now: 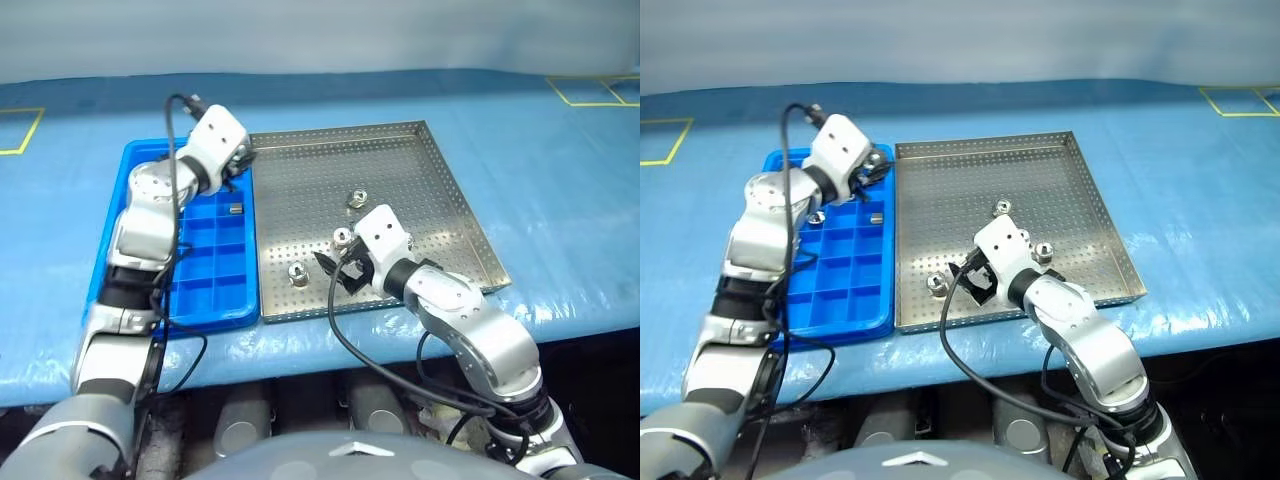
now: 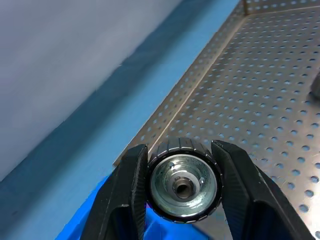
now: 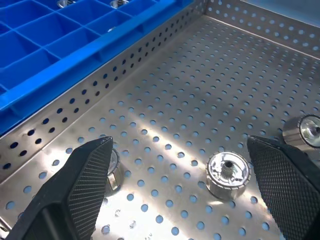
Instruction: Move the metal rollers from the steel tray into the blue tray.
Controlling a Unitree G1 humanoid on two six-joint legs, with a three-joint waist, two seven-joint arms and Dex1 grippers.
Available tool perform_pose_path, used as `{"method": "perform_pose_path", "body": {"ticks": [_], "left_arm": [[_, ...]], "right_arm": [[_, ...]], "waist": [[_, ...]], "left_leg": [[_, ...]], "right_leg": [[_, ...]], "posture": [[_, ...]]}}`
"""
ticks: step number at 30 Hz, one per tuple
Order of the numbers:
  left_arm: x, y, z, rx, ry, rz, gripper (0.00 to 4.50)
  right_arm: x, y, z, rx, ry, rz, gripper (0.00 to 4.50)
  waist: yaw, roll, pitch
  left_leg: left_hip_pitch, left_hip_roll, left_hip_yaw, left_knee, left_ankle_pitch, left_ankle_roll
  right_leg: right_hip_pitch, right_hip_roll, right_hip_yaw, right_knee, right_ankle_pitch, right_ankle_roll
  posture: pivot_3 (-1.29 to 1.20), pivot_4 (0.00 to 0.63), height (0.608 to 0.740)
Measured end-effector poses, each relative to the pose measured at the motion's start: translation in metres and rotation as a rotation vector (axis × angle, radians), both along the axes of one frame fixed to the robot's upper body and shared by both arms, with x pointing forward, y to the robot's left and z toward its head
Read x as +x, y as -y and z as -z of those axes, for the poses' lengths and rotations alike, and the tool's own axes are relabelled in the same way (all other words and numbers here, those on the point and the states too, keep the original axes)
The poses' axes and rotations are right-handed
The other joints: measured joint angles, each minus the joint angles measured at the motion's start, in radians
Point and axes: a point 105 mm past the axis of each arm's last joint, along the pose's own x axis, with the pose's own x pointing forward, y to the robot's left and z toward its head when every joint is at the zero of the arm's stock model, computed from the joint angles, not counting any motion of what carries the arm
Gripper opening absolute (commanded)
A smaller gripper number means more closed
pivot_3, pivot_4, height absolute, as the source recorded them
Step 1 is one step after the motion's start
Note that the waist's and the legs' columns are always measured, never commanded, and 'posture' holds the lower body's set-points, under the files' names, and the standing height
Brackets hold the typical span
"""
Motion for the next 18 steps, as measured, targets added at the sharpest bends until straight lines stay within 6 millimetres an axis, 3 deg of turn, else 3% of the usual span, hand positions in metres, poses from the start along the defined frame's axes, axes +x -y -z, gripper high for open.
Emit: {"method": "perform_pose_path", "body": {"ticks": [5, 8, 13, 18], "left_arm": [[-0.034, -0.054, 0.023, 0.016, -0.010, -0.288, 1.70], [-0.052, -0.075, 0.039, -0.003, -0.030, -0.441, 1.70], [-0.069, -0.078, 0.066, -0.068, -0.084, -0.550, 1.70], [-0.069, -0.076, 0.071, -0.093, -0.085, -0.570, 1.70]], "right_arm": [[-0.003, -0.015, -0.001, 0.004, 0.002, -0.083, 4.50], [-0.005, -0.024, -0.004, 0.020, 0.019, -0.142, 4.50], [-0.009, -0.037, -0.015, 0.087, 0.081, -0.229, 4.50], [-0.012, -0.046, -0.013, 0.096, 0.110, -0.276, 4.50]], "waist": [[0.032, -0.001, -0.001], [0.052, -0.002, -0.001], [0.060, -0.004, -0.002], [0.056, -0.004, -0.002]], "left_leg": [[0.000, -0.001, 0.000, 0.000, 0.000, 0.000], [0.001, -0.001, -0.001, 0.001, 0.000, 0.000], [0.003, -0.002, -0.002, 0.001, 0.001, 0.001], [0.005, -0.002, -0.002, 0.001, 0.001, 0.000]], "right_leg": [[0.001, -0.001, -0.001, 0.000, 0.000, 0.000], [0.003, -0.002, -0.003, -0.001, 0.000, 0.000], [0.006, -0.003, -0.004, -0.001, -0.001, -0.002], [0.007, -0.003, -0.005, -0.001, -0.001, -0.006]], "posture": [[0.02, 0.150, 0.740], [0.02, 0.150, 0.740], [0.03, 0.150, 0.740], [0.03, 0.150, 0.740]]}}
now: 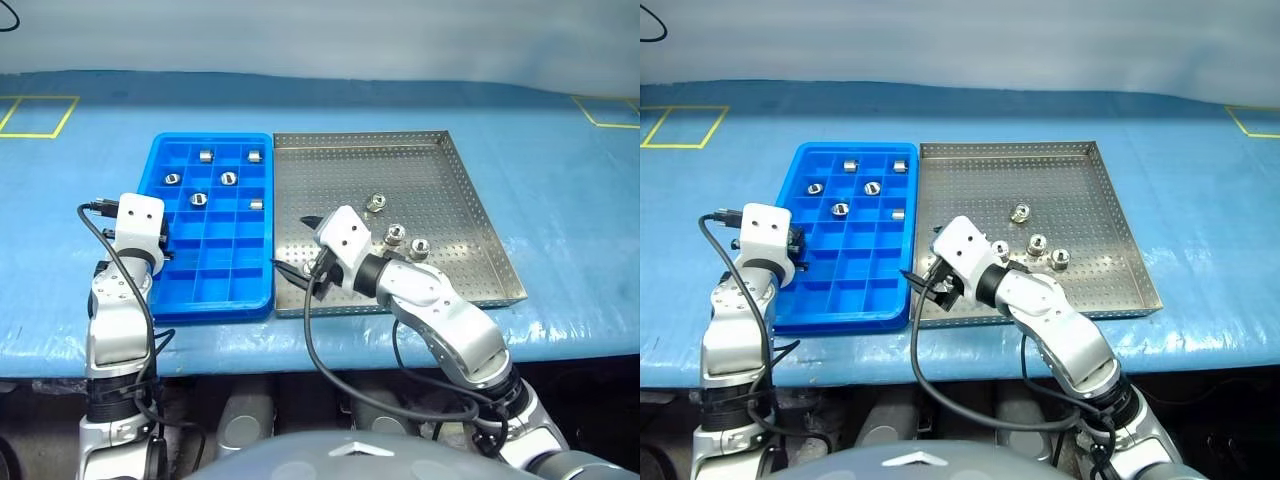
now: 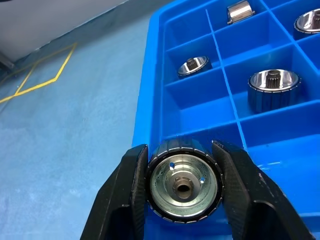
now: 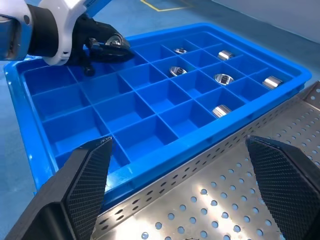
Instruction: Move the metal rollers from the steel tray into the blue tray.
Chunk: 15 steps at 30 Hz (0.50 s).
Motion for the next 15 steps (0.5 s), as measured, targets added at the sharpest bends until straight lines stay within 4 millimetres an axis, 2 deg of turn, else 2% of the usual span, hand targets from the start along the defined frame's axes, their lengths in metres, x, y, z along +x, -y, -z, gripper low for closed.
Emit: {"method": "perform_pose_path", "body": {"ticks": [2, 5, 10, 13, 15], "left_arm": [[0.001, 0.000, 0.003, -0.010, -0.005, -0.007, 1.70], [0.003, 0.002, 0.001, -0.024, -0.001, -0.001, 2.67], [0.017, 0.016, -0.019, -0.031, 0.045, 0.071, 4.32], [0.030, 0.047, -0.039, -0.075, 0.076, 0.252, 4.32], [0.034, 0.081, -0.061, -0.075, 0.103, 0.470, 4.32]], "right_arm": [[-0.001, -0.001, -0.001, 0.001, 0.010, -0.005, 4.50], [-0.002, -0.002, 0.000, 0.005, 0.013, -0.005, 4.50], [-0.003, 0.003, 0.003, -0.001, 0.007, 0.008, 4.50], [-0.003, 0.013, 0.001, -0.001, 0.011, 0.033, 4.50], [0.000, 0.025, 0.000, -0.004, 0.007, 0.072, 4.50]], "waist": [[-0.001, 0.000, 0.000], [-0.003, 0.000, 0.000], [-0.006, 0.000, 0.000], [-0.005, 0.000, 0.000], [-0.008, 0.000, 0.000]], "left_leg": [[0.000, 0.000, 0.000, 0.000, 0.000, 0.000], [0.000, 0.000, -0.001, 0.000, 0.000, 0.000], [0.000, 0.000, 0.000, 0.000, 0.000, 0.000], [-0.001, -0.001, -0.001, 0.000, 0.000, 0.000], [-0.001, -0.001, 0.000, 0.000, 0.000, 0.000]], "right_leg": [[0.000, 0.000, 0.000, 0.000, 0.000, 0.000], [0.000, 0.000, -0.001, 0.000, 0.000, 0.000], [0.000, 0.000, -0.001, 0.000, 0.000, 0.000], [0.000, -0.001, -0.001, -0.001, 0.000, -0.001], [0.000, -0.001, 0.000, -0.001, 0.000, -0.001]], "posture": [[0.03, 0.150, 0.740], [0.00, 0.150, 0.740], [-0.03, 0.150, 0.740], [-0.04, 0.150, 0.740], [-0.04, 0.150, 0.740]]}}
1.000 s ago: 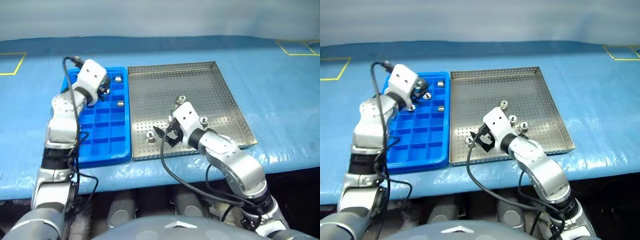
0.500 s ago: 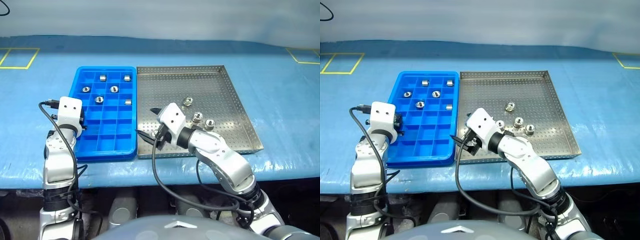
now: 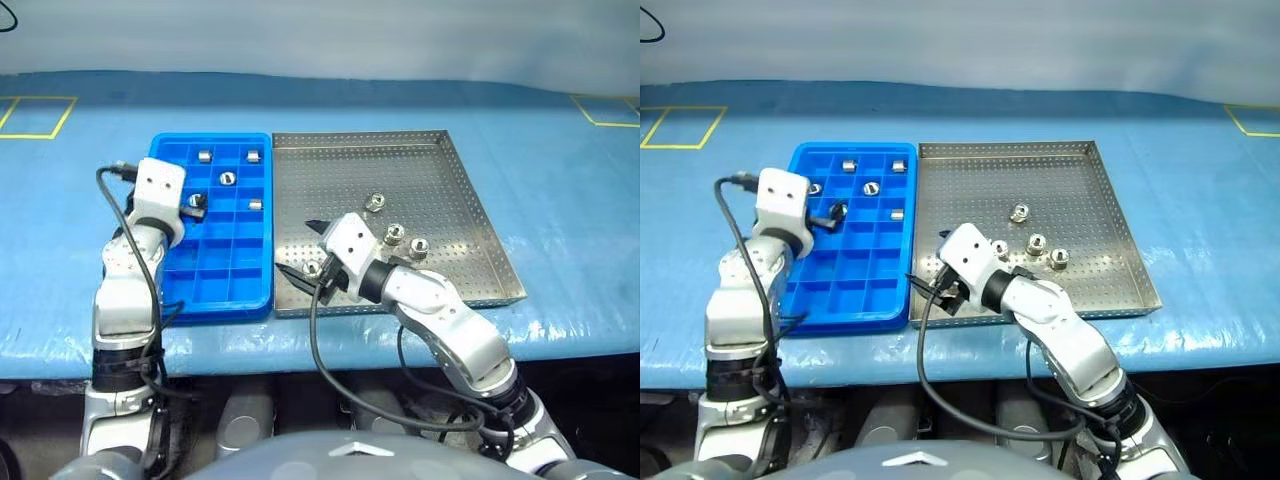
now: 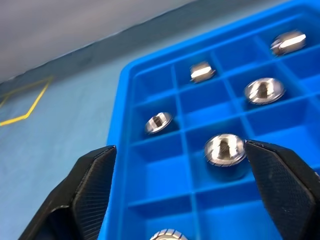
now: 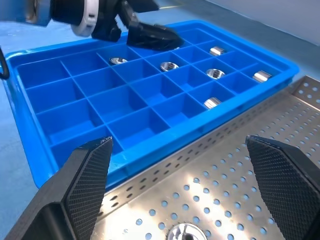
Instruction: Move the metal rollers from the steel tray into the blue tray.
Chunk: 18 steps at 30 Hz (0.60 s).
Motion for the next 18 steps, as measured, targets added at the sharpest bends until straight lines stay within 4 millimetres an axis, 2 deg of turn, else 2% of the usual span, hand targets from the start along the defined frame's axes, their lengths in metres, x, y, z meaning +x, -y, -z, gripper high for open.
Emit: {"method": "perform_pose_path", "body": {"ticks": [3, 6, 9, 18], "left_arm": [[-0.005, 0.043, -0.016, 0.059, -0.003, 0.313, 4.32], [-0.010, 0.076, -0.015, 0.148, -0.083, 0.583, 4.32], [-0.010, 0.088, 0.000, 0.232, -0.206, 0.745, 4.32], [-0.027, 0.106, 0.053, 0.347, -0.533, 1.046, 4.32]], "right_arm": [[0.002, 0.020, 0.004, -0.009, -0.055, 0.076, 4.50], [0.001, 0.044, 0.019, -0.095, -0.132, 0.143, 4.50], [-0.001, 0.057, 0.027, -0.131, -0.175, 0.182, 4.50], [-0.004, 0.056, 0.029, -0.115, -0.187, 0.224, 4.50]], "waist": [[-0.003, 0.000, 0.000], [-0.007, 0.001, 0.000], [-0.018, 0.001, 0.000], [-0.038, 0.001, 0.000]], "left_leg": [[0.000, 0.000, 0.000, -0.001, 0.000, 0.000], [0.000, 0.000, 0.001, -0.001, 0.000, 0.000], [0.000, 0.000, 0.001, -0.001, 0.000, 0.000], [-0.004, 0.001, 0.002, -0.001, 0.000, 0.000]], "right_leg": [[0.000, 0.000, 0.000, 0.000, -0.001, -0.001], [-0.001, 0.001, 0.000, 0.000, -0.001, -0.002], [-0.001, 0.002, 0.001, 0.000, -0.004, 0.003], [-0.006, 0.004, 0.004, 0.001, -0.004, 0.004]], "posture": [[-0.05, 0.150, 0.740], [-0.07, 0.150, 0.740], [-0.09, 0.150, 0.740], [-0.14, 0.150, 0.740]]}}
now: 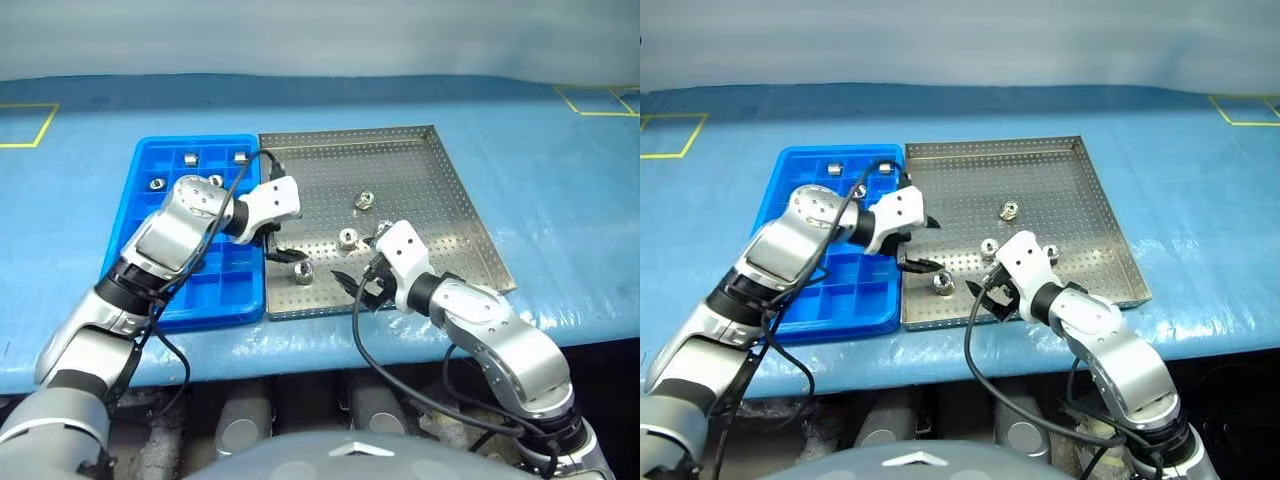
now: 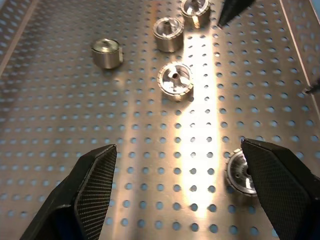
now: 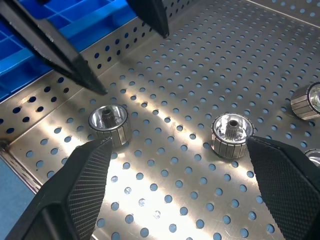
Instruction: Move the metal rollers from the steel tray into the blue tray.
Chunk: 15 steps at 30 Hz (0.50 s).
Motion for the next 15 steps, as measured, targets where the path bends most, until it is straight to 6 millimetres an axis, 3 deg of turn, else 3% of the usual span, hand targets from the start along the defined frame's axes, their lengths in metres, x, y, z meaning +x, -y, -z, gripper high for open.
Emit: {"method": "perform_pose_path", "body": {"ticks": [10, 15], "left_arm": [[-0.013, 0.011, 0.024, 0.114, -0.090, 0.160, 4.32], [-0.018, 0.010, 0.040, 0.216, -0.091, 0.212, 3.13]], "right_arm": [[-0.001, -0.003, 0.004, 0.009, -0.005, 0.030, 4.50], [-0.001, -0.003, 0.004, 0.014, -0.004, 0.043, 4.50]], "waist": [[-0.022, 0.000, 0.000], [-0.027, 0.000, 0.000]], "left_leg": [[0.000, 0.000, 0.000, 0.000, 0.000, 0.000], [0.000, 0.001, 0.001, 0.000, 0.000, 0.000]], "right_leg": [[0.000, 0.000, 0.001, 0.000, 0.000, 0.001], [-0.001, 0.001, 0.002, 0.001, 0.000, 0.001]], "posture": [[-0.17, 0.150, 0.740], [-0.17, 0.150, 0.740]]}}
